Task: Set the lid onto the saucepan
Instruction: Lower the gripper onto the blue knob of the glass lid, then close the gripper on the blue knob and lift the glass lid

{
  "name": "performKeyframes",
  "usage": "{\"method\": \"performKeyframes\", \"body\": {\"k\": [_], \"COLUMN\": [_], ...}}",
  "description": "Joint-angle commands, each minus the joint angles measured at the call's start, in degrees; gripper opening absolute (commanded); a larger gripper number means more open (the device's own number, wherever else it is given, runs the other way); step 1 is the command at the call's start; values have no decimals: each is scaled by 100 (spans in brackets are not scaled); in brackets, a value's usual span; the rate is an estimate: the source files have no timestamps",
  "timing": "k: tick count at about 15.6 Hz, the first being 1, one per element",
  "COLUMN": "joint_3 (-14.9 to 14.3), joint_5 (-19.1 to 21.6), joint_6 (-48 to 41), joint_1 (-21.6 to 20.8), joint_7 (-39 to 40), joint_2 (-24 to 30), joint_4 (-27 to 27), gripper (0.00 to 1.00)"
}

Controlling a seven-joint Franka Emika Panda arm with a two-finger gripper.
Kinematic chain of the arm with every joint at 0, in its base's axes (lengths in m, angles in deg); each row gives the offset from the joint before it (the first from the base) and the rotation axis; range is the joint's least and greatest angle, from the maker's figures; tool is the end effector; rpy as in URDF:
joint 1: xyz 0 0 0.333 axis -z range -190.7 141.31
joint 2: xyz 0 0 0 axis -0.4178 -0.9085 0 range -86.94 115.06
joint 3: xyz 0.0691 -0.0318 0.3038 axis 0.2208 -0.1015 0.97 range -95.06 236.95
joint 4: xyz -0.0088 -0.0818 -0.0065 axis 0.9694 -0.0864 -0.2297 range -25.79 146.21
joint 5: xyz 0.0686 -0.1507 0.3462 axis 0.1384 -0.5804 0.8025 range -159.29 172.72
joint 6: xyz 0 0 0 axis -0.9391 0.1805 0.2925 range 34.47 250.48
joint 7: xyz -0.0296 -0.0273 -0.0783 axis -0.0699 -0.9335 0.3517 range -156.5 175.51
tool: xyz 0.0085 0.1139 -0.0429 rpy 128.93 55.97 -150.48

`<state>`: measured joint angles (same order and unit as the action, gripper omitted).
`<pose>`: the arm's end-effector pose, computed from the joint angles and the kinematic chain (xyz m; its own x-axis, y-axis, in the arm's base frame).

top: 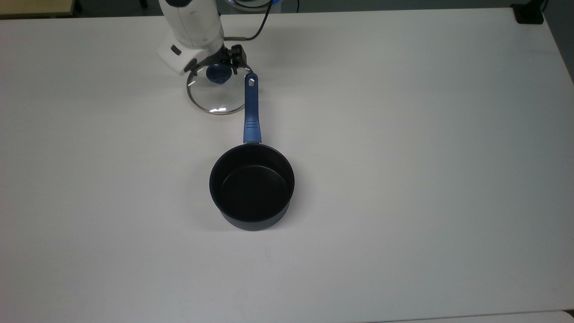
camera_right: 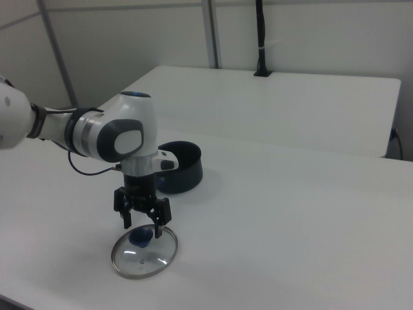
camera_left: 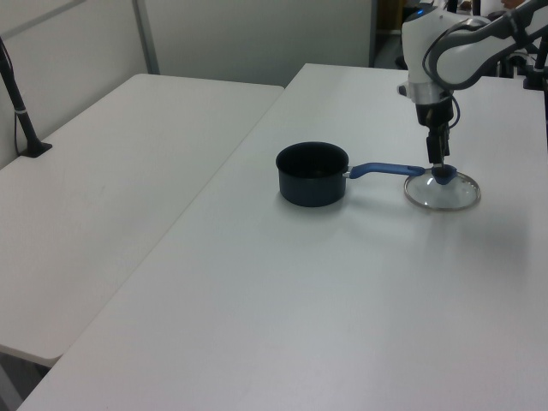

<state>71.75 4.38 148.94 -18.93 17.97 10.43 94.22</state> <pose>0.5027 -0.0468 0.3371 0.9657 0.0801 -0.2471 0.0814 -0.9967 -0.0050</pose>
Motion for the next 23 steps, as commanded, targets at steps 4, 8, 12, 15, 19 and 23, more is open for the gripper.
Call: {"method": "performKeyframes", "body": {"k": [4,8,12,15,19,23], "joint_3": [183,174,157,139,139,148], "joint_5": [84,84,66,-74,-57,-65], "joint_6": [167,-61,-271,-597,-895,-1553], "joint_1": [-23,91,652,891,979,489], "joint_7": [-196,-144,330,384,26,-1177], "joint_2": [-93,-23,56,21,-417,-1602], "joint_4": [89,27,-192,-744,-2183,-4187], "gripper": [74,34,34,35,35,35]}}
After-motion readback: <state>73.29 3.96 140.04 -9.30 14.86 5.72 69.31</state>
